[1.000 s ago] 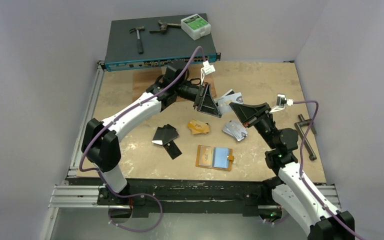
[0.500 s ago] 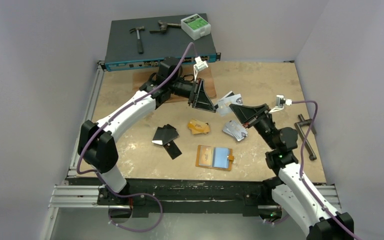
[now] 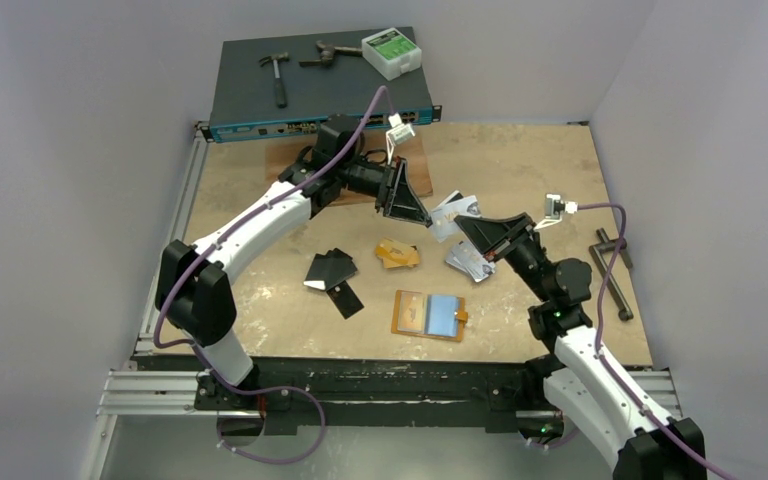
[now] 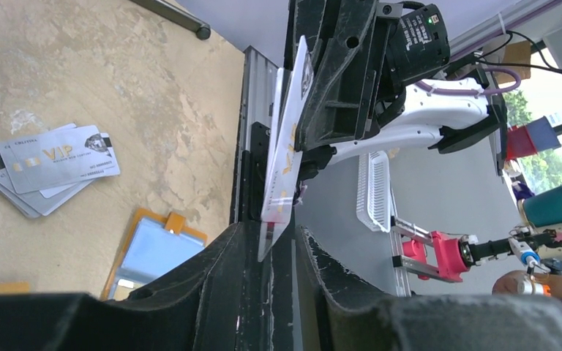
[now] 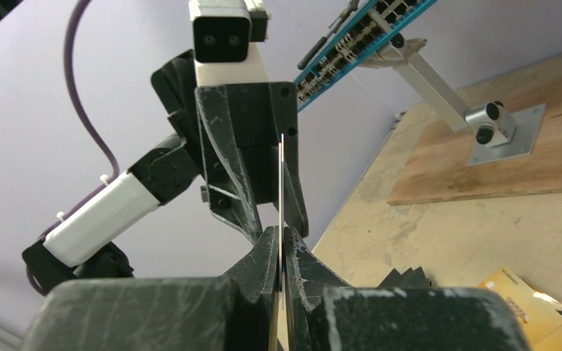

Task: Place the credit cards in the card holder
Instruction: Place the credit card at the center of the board.

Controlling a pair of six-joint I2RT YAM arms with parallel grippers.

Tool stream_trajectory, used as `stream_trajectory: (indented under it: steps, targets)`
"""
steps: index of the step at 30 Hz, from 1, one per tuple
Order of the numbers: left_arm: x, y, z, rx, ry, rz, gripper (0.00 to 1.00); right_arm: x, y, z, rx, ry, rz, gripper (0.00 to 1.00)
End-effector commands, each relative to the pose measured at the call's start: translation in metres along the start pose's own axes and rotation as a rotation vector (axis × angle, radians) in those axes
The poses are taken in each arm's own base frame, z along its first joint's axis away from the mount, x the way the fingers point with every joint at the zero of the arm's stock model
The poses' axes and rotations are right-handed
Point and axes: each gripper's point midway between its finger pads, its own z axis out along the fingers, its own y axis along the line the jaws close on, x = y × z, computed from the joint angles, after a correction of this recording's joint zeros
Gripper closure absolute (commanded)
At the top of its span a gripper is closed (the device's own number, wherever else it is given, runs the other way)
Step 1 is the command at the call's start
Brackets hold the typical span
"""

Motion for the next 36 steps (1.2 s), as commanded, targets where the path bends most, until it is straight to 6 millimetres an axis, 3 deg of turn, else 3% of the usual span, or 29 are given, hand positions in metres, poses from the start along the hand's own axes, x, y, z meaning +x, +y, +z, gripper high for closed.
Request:
stream_trajectory:
  steps: [1,4,9,12,19,28,36]
  targets:
    - [0.007,-0.014,-0.007,0.056,0.019,0.052,0.7,-0.008,0.014,0.001,-0.063,-0.028,-0.002,1.0]
    - [0.011,-0.015,-0.008,0.065,0.026,0.052,0.72,-0.007,0.015,0.001,-0.079,-0.028,0.012,1.0]
    - [0.007,-0.017,-0.01,0.057,0.015,0.062,0.86,-0.004,0.017,0.002,-0.093,-0.012,0.018,1.0]
    - [0.004,-0.015,-0.012,0.043,0.004,0.058,0.88,-0.002,0.016,0.0,-0.084,0.002,0.012,1.0]
    - [0.004,-0.016,-0.014,0.057,0.005,0.053,0.71,0.003,0.013,-0.007,-0.065,0.01,0.019,1.0]
    - [0.0,-0.019,-0.011,0.094,-0.01,0.06,0.67,0.002,0.015,-0.001,-0.084,0.019,0.035,1.0]
    - [0.011,-0.016,-0.012,0.09,0.023,0.074,0.87,0.002,0.013,-0.002,-0.076,0.01,0.037,1.0]
